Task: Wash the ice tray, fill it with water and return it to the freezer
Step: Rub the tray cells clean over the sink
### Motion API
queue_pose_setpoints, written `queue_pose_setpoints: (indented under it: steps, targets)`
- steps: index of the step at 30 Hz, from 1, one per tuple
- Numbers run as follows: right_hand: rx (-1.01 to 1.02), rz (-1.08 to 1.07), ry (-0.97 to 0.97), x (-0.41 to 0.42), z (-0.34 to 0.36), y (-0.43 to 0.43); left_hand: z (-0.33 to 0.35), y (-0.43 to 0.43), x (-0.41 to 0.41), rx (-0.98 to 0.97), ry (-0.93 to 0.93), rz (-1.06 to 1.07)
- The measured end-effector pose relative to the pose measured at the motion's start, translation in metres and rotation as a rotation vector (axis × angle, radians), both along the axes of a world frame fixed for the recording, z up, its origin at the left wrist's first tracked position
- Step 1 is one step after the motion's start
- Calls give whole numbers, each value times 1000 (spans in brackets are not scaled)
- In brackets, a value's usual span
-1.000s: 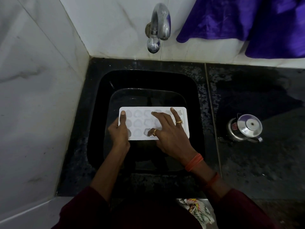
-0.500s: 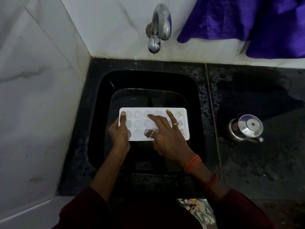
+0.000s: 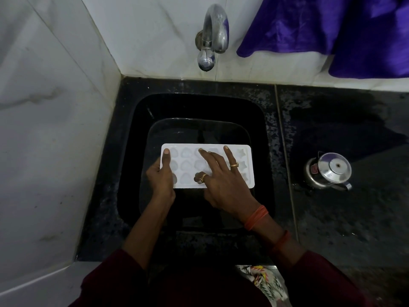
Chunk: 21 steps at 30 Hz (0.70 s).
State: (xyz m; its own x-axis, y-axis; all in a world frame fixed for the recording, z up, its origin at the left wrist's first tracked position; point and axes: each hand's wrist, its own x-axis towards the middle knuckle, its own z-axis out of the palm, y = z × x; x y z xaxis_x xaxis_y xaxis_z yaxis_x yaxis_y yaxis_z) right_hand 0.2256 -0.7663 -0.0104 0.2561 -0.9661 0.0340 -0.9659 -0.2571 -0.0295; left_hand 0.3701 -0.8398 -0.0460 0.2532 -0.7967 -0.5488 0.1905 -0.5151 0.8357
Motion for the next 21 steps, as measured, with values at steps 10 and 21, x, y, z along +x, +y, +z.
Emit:
queue_pose_setpoints:
  steps: [10,21]
  targets:
    - [-39,-39,20,-2,0,-1,-2,-1,0,11,9,23]
    - [-52,-69,4,-6,4,-3,-5,0,4,-2,-1,25]
